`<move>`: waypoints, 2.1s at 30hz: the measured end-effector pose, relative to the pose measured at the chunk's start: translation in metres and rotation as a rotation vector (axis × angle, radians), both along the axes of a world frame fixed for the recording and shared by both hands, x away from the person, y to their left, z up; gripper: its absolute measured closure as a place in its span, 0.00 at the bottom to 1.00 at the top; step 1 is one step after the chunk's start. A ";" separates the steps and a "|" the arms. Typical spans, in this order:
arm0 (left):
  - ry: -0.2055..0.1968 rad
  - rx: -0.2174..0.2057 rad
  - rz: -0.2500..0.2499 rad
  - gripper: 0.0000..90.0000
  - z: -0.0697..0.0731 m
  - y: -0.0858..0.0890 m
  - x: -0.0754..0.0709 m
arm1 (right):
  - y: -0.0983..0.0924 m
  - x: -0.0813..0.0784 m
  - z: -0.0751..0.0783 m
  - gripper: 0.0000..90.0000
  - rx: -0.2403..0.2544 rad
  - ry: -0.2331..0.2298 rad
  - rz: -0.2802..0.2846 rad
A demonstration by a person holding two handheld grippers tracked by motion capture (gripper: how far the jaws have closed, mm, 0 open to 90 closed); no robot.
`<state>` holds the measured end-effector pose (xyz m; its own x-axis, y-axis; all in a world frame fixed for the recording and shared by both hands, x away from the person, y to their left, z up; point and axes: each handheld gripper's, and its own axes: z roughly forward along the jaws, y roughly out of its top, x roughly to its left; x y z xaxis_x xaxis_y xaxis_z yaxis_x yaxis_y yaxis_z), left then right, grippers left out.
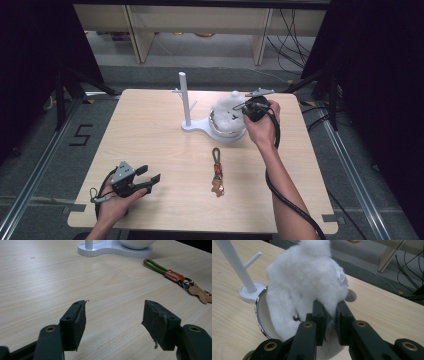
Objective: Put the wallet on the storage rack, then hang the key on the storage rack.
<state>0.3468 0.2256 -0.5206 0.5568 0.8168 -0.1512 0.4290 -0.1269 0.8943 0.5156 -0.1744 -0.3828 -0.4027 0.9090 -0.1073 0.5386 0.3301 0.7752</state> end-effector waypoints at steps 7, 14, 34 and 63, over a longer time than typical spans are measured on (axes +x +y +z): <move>-0.001 -0.003 -0.003 0.39 0.000 0.000 0.000 | 0.008 0.003 -0.005 0.89 -0.048 0.019 0.027; 0.002 -0.001 -0.001 0.39 0.000 -0.001 0.000 | 0.011 0.005 -0.009 0.87 -0.087 0.023 0.020; -0.001 -0.012 -0.016 0.37 0.001 -0.005 0.000 | -0.015 -0.024 0.003 0.44 0.144 0.018 -0.033; 0.023 -0.045 -0.123 0.37 0.021 -0.036 0.004 | -0.047 -0.093 -0.064 0.89 0.202 0.357 0.000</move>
